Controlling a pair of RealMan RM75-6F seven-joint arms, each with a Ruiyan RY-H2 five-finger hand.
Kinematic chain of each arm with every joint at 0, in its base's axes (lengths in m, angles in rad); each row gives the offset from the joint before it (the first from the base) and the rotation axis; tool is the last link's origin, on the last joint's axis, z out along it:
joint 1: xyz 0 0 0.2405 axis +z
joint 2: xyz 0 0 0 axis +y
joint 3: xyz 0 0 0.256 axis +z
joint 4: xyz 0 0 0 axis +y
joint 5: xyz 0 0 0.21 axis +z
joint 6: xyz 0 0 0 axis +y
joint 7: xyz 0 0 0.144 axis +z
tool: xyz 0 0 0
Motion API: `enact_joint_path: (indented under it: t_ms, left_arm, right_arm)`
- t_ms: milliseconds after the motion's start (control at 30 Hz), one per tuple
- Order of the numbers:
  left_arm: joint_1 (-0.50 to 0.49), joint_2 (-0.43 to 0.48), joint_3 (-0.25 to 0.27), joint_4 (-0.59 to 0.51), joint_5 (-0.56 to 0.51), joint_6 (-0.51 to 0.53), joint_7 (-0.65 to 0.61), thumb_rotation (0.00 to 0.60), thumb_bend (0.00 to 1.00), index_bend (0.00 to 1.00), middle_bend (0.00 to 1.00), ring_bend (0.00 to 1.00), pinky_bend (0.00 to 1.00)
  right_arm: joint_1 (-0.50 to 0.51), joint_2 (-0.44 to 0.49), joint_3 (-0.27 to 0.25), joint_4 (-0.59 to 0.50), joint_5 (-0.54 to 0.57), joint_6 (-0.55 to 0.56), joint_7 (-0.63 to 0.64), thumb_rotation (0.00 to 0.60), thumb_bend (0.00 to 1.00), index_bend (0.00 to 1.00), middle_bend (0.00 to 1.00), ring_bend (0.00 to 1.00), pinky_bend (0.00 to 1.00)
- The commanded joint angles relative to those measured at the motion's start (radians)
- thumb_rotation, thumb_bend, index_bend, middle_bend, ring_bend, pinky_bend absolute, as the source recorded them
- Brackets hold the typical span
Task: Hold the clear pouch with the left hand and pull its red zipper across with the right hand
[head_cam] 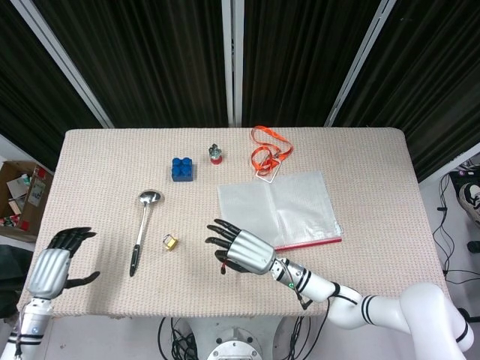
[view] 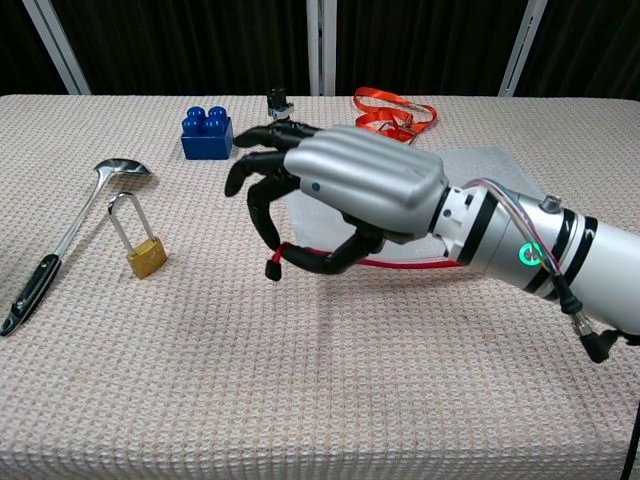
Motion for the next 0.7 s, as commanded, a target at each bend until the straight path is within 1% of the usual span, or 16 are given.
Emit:
enact_joint_path:
  t_ms: [33, 167, 333, 533, 700]
  left_arm:
    - [-0.091, -0.041, -0.019, 0.024, 0.061, -0.059, -0.096, 0.600, 0.10, 0.25, 0.17, 0.13, 0.14]
    - [-0.170, -0.075, -0.037, 0.049, 0.084, -0.110, -0.157, 0.600, 0.14, 0.26, 0.17, 0.13, 0.14]
    - [-0.245, -0.127, -0.051, 0.078, 0.103, -0.140, -0.217, 0.600, 0.20, 0.27, 0.16, 0.13, 0.14]
    - [-0.311, -0.177, -0.048, 0.102, 0.133, -0.154, -0.237, 0.600, 0.21, 0.29, 0.16, 0.13, 0.14]
    - [-0.359, -0.199, -0.045, 0.096, 0.144, -0.171, -0.253, 0.600, 0.21, 0.30, 0.16, 0.13, 0.14]
  right_arm:
    - [0.026, 0.022, 0.024, -0.031, 0.001, -0.004, -0.012, 0.600, 0.48, 0.80, 0.19, 0.00, 0.00]
    - [0.059, 0.040, 0.056, -0.061, 0.002, -0.014, -0.036, 0.600, 0.47, 0.80, 0.19, 0.00, 0.00]
    - [0.090, 0.051, 0.087, -0.096, 0.015, -0.027, -0.044, 0.600, 0.48, 0.81, 0.19, 0.00, 0.00]
    - [0.105, 0.053, 0.102, -0.106, 0.023, -0.015, -0.039, 0.600, 0.48, 0.81, 0.19, 0.00, 0.00]
    - [0.110, 0.055, 0.105, -0.109, 0.034, -0.009, -0.030, 0.600, 0.48, 0.81, 0.19, 0.00, 0.00]
